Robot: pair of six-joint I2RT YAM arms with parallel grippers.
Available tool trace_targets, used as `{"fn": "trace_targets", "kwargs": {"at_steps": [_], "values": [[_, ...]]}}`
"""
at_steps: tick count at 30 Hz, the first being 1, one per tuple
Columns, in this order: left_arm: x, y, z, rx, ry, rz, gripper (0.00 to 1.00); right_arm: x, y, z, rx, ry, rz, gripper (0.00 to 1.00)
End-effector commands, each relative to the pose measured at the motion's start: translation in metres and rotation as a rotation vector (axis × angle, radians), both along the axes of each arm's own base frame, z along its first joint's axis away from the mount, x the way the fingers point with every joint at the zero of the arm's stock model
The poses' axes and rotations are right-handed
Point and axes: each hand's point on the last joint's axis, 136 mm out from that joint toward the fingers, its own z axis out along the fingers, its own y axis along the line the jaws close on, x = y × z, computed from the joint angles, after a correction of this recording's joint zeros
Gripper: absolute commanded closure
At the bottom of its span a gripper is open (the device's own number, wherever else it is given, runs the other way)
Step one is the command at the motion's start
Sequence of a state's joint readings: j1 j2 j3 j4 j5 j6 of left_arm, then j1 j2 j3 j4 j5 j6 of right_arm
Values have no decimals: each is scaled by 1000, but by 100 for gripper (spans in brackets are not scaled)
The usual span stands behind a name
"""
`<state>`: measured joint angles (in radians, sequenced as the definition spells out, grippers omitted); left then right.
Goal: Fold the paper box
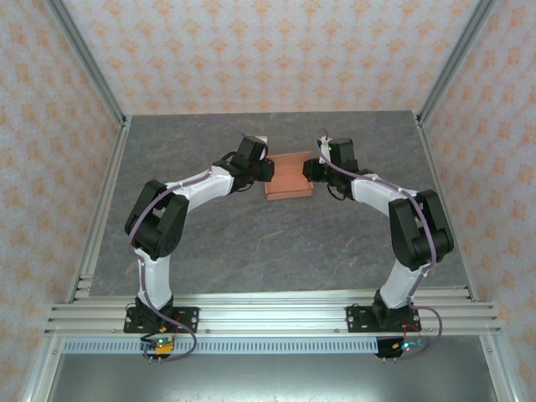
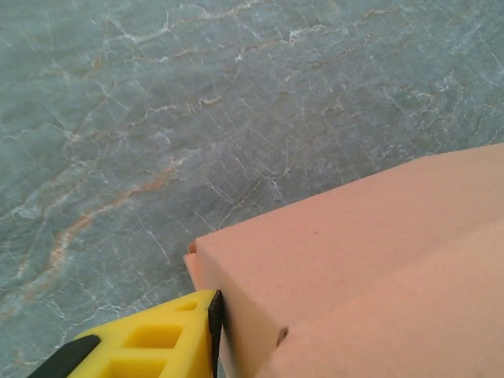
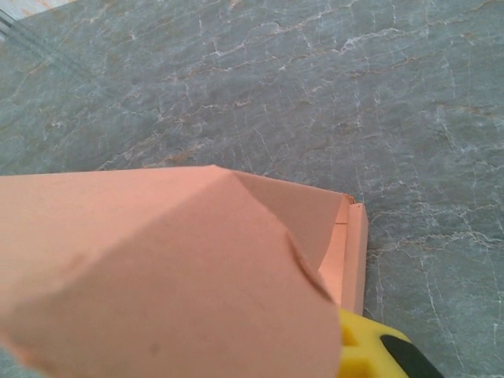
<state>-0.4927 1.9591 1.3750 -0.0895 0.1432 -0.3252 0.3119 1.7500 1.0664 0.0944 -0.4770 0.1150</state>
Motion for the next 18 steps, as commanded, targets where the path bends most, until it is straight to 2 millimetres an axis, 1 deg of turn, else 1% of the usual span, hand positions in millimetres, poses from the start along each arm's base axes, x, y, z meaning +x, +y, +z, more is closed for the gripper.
{"fn": "trace_targets", "kwargs": {"at_steps": [1, 6, 12, 16, 18], "values": [[2, -16, 8, -114, 20, 5, 71, -4, 4, -1, 6, -4, 2, 82], [-1, -23, 2, -195, 51, 25, 71, -9, 4, -5, 6, 2, -3, 83], [-14, -20, -29, -231, 107, 63, 71, -18, 0, -14, 13, 17, -16, 83], [-25, -12, -44, -206, 120, 78, 71, -25, -3, -24, 3, 40, -25, 83], [-29, -9, -48, -187, 129, 75, 70, -29, -3, -24, 16, 40, -28, 82]]}}
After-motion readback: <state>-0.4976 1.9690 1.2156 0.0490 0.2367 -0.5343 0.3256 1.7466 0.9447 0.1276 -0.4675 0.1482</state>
